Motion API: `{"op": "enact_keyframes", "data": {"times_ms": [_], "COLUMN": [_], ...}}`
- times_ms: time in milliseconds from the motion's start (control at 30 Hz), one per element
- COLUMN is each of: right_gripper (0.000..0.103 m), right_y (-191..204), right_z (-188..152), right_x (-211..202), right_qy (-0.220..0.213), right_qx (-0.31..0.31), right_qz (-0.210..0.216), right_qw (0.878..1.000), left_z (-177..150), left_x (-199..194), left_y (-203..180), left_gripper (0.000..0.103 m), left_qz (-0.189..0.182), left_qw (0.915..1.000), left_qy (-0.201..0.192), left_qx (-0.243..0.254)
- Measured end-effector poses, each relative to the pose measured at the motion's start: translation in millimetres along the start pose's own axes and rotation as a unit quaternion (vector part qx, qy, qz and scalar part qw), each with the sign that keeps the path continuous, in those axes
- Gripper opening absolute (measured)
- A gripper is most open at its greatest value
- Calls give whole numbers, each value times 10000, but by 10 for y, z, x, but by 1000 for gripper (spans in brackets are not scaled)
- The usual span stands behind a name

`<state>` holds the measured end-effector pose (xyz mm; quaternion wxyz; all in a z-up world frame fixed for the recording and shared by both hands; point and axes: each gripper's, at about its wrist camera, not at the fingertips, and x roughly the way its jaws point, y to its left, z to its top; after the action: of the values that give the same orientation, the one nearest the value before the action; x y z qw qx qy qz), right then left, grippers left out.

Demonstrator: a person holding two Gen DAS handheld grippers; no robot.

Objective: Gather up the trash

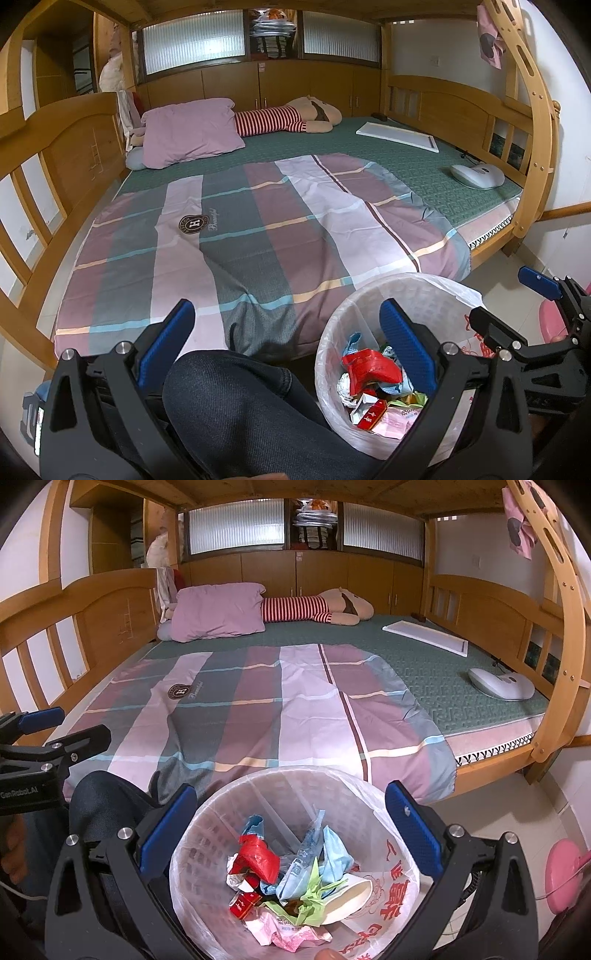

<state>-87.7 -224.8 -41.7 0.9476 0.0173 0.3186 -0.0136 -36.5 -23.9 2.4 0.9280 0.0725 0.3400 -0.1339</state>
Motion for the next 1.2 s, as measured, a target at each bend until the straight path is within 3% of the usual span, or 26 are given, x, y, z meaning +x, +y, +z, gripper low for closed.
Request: {"op": "enact_keyframes", "data": {"times_ms": [1200], "right_gripper": [100], "right_y": [56], "right_z": [-15], "right_x": [89], "right_qy": [91], "right_qx": [18], "right_qz": [40], "right_qw": [9999], "left_z": [-38], "left_x": [15], "left_y": [-13], "left_gripper": [100], "left_qz": [-8], "left_qw": [10000], "left_qy": [62], "left_qx": [13]}}
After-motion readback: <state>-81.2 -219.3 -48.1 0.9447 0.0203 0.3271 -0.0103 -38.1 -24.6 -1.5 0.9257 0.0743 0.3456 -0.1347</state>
